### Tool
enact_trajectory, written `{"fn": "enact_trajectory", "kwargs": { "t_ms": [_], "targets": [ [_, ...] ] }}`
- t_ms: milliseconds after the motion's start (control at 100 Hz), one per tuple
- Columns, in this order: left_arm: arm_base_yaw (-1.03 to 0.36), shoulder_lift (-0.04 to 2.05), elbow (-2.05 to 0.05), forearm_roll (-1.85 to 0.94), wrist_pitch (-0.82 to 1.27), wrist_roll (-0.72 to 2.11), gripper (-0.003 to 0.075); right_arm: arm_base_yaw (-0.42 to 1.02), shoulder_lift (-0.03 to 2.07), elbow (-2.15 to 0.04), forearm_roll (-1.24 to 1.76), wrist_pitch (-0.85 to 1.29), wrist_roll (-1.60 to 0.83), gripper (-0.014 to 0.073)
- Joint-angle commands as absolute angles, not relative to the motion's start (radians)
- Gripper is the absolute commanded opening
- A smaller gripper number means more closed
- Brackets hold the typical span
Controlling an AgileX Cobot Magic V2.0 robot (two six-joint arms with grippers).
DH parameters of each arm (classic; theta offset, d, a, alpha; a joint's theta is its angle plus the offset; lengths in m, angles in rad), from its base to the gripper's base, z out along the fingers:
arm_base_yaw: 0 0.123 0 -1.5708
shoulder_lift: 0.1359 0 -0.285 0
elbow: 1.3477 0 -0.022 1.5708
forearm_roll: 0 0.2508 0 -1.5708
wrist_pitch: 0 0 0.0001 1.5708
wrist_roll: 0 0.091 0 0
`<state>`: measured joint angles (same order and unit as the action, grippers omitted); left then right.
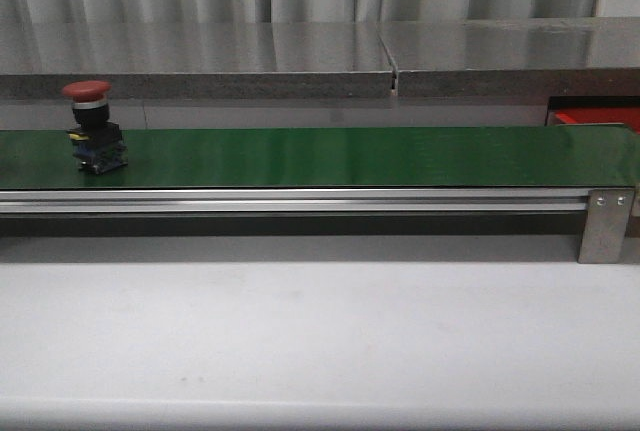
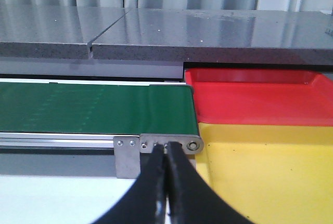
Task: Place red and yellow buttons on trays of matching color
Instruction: 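Place the yellow button on the belt and open the left gripper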
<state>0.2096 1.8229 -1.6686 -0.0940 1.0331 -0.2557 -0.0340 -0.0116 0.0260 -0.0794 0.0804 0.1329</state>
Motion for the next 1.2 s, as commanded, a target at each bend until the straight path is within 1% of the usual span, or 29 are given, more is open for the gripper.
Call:
{"fn": "enact_trajectory", "kwargs": {
  "t_ms": [0,210,300,350,400,450,470,480,520,550,590,650,820,890,930,980,1010,1030,1080,1100,1150,1180,1190],
  "targets": [
    [0.190,1.806,-1.694,-0.100,0.984,-0.241,0.0136,-0.033,-0.029,0.004,-0.080,0.000,0.126,-0.0117],
    [0.186,1.859,-1.694,-0.105,0.968,-0.241,0.0137,-0.033,-0.029,0.004,-0.080,0.000,0.126,-0.0117],
    [0.186,1.863,-1.694,-0.105,0.968,-0.241,0.0152,-0.033,-0.029,0.004,-0.080,0.000,0.126,-0.0117],
    [0.186,1.863,-1.694,-0.105,0.968,-0.241,0.0197,-0.033,-0.029,0.004,-0.080,0.000,0.126,-0.0117],
    [0.186,1.864,-1.694,-0.102,0.970,-0.241,0.0276,-0.033,-0.029,0.004,-0.080,0.000,0.126,-0.0117],
    [0.186,1.864,-1.694,-0.100,0.970,-0.241,0.0389,-0.033,-0.029,0.004,-0.080,0.000,0.126,-0.0117],
    [0.186,1.864,-1.694,-0.100,0.970,-0.241,0.0418,-0.033,-0.029,0.004,-0.080,0.000,0.126,-0.0117],
    [0.186,1.864,-1.694,-0.100,0.970,-0.241,0.0446,-0.033,-0.029,0.004,-0.080,0.000,0.126,-0.0117],
    [0.186,1.864,-1.694,-0.100,0.970,-0.241,0.0517,-0.033,-0.029,0.004,-0.080,0.000,0.126,-0.0117],
    [0.186,1.864,-1.694,-0.100,0.970,-0.241,0.0551,-0.033,-0.029,0.004,-0.080,0.000,0.126,-0.0117],
    [0.186,1.864,-1.694,-0.100,0.972,-0.241,0.0578,-0.033,-0.029,0.004,-0.080,0.000,0.126,-0.0117],
    [0.186,1.862,-1.694,-0.100,0.977,-0.241,0.0575,-0.033,-0.029,0.004,-0.080,0.000,0.126,-0.0117],
    [0.182,1.797,-1.694,-0.098,0.945,-0.236,0.0538,-0.033,-0.029,0.004,-0.080,0.000,0.126,-0.0117],
    [0.173,1.752,-1.694,-0.098,0.935,-0.202,0.0503,-0.033,-0.029,0.004,-0.080,0.000,0.126,-0.0117],
    [0.164,1.724,-1.694,-0.098,0.937,-0.178,0.0468,-0.033,-0.029,0.004,-0.080,0.000,0.126,-0.0117],
    [0.146,1.692,-1.694,-0.098,0.945,-0.139,0.0401,-0.033,-0.029,0.004,-0.080,0.000,0.126,-0.0117],
    [0.134,1.672,-1.694,-0.098,0.950,-0.110,0.0335,-0.033,-0.029,0.004,-0.080,0.000,0.126,-0.0117],
    [0.125,1.664,-1.694,-0.098,0.952,-0.102,0.0306,-0.033,-0.029,0.004,-0.080,0.000,0.126,-0.0117],
    [0.102,1.637,-1.694,-0.098,0.957,-0.085,0.0177,-0.033,-0.029,0.004,-0.080,0.000,0.126,-0.0117],
    [0.092,1.625,-1.694,-0.098,0.959,-0.085,0.0145,-0.033,-0.029,0.004,-0.080,0.000,0.126,-0.0117],
    [0.070,1.594,-1.686,-0.098,0.951,-0.067,0.0020,-0.033,-0.029,0.004,-0.080,0.000,0.126,-0.0117],
    [0.053,1.572,-1.678,-0.098,0.942,-0.058,-0.0020,-0.033,-0.029,0.004,-0.080,0.000,0.126,-0.0117],
    [0.050,1.568,-1.676,-0.098,0.940,-0.056,-0.0018,-0.033,-0.029,0.004,-0.080,0.000,0.126,-0.0117]
  ]
}}
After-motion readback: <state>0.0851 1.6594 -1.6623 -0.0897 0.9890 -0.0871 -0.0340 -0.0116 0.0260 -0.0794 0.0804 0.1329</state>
